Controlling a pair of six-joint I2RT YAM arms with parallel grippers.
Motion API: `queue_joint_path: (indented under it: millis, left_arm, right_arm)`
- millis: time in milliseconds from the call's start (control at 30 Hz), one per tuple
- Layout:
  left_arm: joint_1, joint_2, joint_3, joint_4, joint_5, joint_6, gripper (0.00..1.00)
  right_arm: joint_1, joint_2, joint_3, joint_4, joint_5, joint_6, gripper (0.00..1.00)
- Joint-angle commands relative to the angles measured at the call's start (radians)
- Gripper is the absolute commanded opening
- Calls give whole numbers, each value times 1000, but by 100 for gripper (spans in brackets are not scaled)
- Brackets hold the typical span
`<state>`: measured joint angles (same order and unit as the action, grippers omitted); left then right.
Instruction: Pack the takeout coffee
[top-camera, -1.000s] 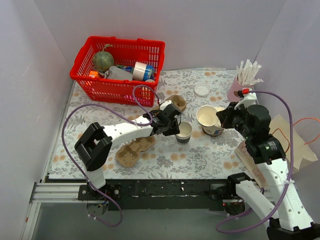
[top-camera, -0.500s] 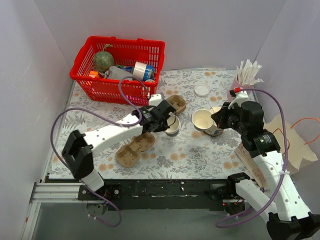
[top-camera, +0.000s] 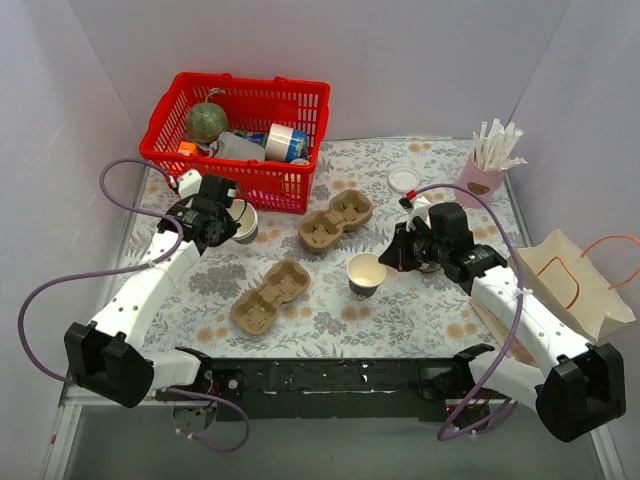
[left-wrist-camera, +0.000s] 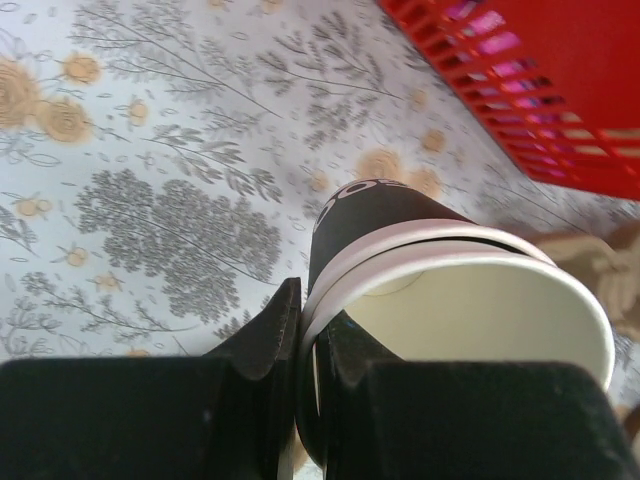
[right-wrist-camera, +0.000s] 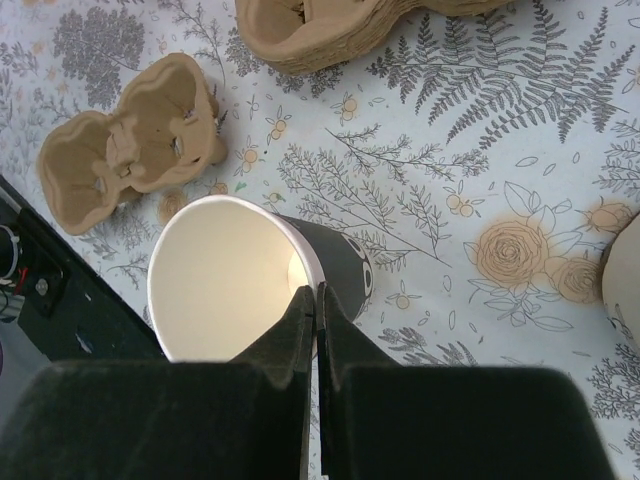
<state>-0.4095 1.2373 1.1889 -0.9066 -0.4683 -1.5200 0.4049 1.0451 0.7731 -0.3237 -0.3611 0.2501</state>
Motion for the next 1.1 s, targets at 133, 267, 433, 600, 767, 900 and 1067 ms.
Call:
queue_joint_path:
  millis: [133,267,433,600,767,900,1067]
  left_arm:
    - [159,96,-18,52,85,106,0]
    - [193,184,-20,57,109,106,0]
    - [230,228,-20,74,128,126,0]
    - [248,266,-22,71,143,136,0]
    - [253,269,-9,61,138,142,23]
    - [256,278,-14,63,131,144,30]
    - [259,262,-5,66,154,164,50]
  right_arm:
    - [40,85,-47,176,33,-2,1]
    - [40,92,-57,190,57,-15,1]
    - [40,81,-29,149,106,-28,22]
    - [38,53,11,91,166,-26,43]
    - [32,18,104,94,235,-11,54]
    - [-14,53,208,87,283,-21,59]
    - [-83,214,366,25,281,-67,61]
